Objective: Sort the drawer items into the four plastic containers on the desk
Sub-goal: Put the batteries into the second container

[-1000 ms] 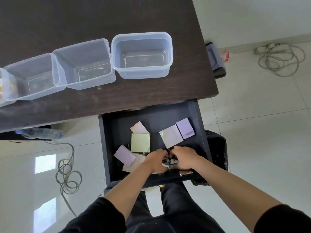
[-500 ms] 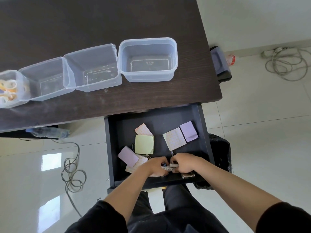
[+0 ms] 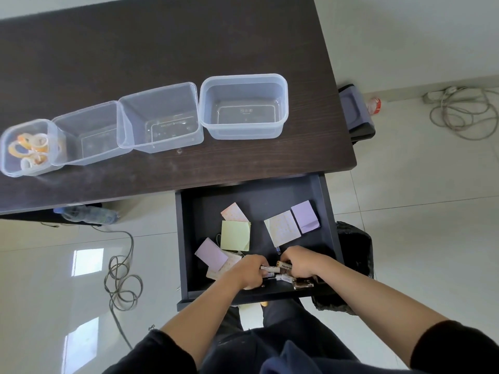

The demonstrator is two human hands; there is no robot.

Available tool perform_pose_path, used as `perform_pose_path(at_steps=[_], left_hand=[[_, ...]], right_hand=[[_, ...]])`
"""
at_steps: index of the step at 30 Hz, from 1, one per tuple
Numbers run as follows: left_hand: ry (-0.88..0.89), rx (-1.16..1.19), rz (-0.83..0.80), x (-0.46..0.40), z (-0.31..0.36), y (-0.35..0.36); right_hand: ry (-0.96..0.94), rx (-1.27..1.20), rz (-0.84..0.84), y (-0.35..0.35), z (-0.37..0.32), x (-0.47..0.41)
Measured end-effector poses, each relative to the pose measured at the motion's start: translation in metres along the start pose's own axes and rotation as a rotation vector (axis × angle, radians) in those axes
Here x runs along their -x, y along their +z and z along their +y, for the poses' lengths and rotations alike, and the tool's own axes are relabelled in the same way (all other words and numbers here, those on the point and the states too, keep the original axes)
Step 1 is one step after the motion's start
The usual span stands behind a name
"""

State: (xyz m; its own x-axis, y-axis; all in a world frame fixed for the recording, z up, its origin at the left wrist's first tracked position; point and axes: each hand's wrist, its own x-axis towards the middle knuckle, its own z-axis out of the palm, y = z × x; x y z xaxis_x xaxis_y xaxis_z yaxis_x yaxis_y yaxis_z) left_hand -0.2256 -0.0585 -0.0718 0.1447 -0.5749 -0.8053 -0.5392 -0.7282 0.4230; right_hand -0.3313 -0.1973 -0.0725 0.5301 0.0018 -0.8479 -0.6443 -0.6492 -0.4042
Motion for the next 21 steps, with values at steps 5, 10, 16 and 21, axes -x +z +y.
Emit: perform_pose_path(at_steps=[5,10,16,21], left_hand=[[-0.014,0.021,0.051,0.008,-0.002,-0.010],[0.011,0.120,0.140,0.016,0.006,-0.028],[0.061,0.156,0.276,0.037,0.008,-0.066],[0.090,0.202,0.417,0.069,-0.011,-0.114]], right_hand=[[0.041,-0.106,0.013,-0.002,0.002,0.003],[0.064,-0.263,0.092,-0.012,0.005,0.011],[-0.010,-0.326,0.225,-0.039,-0.018,0.028],[-0.109,-0.342,0.352,-0.069,-0.071,0.046]])
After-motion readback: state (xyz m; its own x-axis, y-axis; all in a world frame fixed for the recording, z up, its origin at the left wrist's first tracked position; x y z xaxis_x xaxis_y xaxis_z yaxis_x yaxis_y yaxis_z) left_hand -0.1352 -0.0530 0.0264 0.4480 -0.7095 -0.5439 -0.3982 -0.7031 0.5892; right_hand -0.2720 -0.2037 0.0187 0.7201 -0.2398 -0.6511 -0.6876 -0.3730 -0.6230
